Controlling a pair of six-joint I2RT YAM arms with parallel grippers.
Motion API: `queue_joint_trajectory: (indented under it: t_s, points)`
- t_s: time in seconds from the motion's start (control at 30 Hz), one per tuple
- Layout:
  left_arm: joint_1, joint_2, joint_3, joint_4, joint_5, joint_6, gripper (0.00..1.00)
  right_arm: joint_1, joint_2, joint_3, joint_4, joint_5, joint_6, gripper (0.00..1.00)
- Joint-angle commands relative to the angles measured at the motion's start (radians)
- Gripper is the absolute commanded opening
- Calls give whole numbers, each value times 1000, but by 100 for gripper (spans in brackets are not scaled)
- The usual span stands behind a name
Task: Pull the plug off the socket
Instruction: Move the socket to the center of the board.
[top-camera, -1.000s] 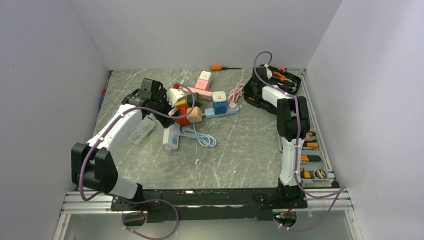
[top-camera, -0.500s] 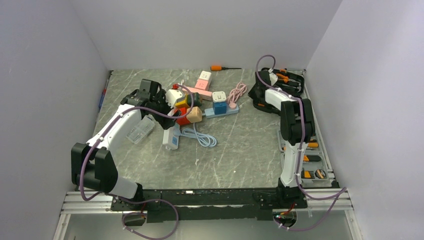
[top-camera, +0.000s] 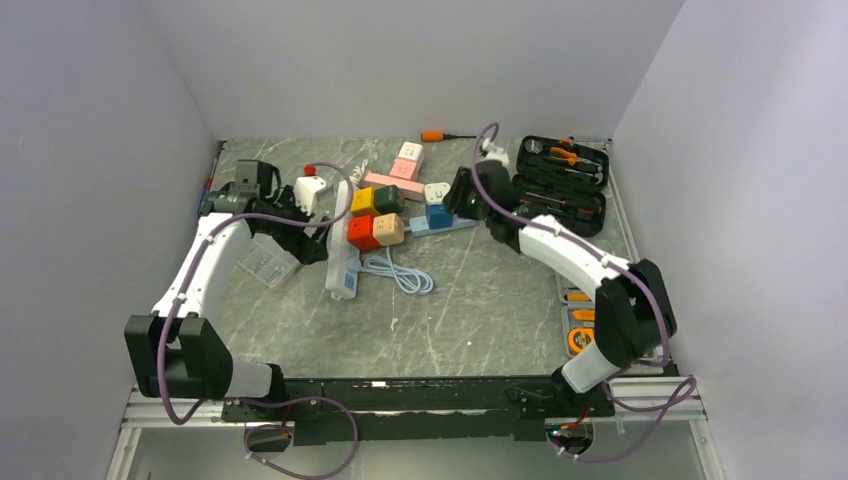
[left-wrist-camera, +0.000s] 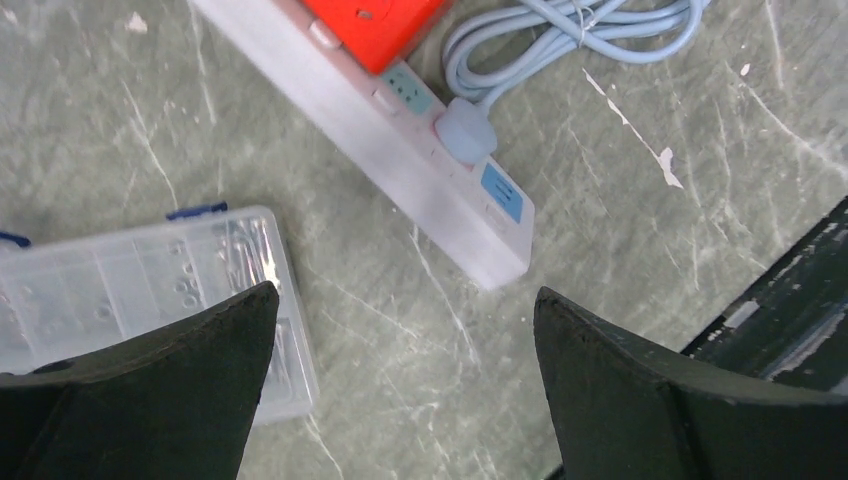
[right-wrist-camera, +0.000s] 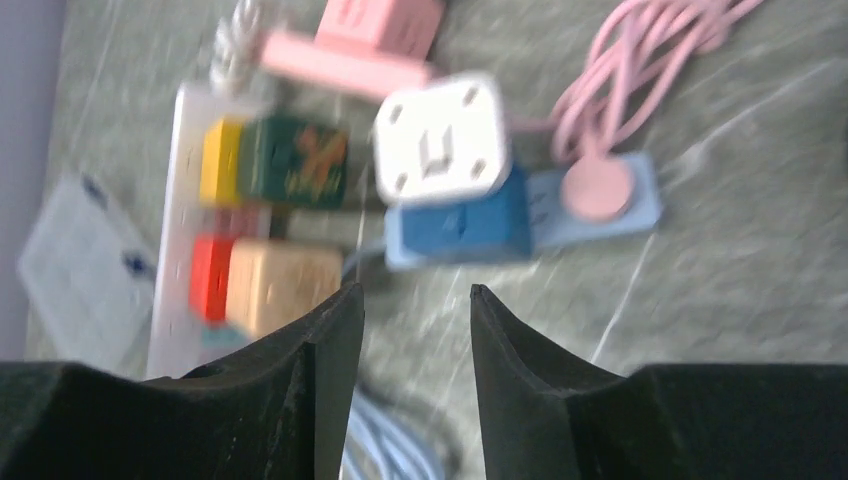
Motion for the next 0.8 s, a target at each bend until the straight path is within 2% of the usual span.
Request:
queue_joint_trajectory:
  t_s: [0.0,0.13,0.33,0.5,0.77]
  points:
    - [111,-10,43,-126,148,21,99,115,-105,-151,55,-20,-86,47]
    - [209,-20,13,-143,216,22,100,267,-146,-239,67,2,-122,51]
    - [228,-82,-22,-139,228,15,99,414,-121,-235,77,21,-155,61]
    - [227,-113,-62,-124,214,20,99,471,-45,-215,140,-8,-184,62]
    - [228,-141,-132,-76,184,27,99,500,179,-41,147,55,-332,63]
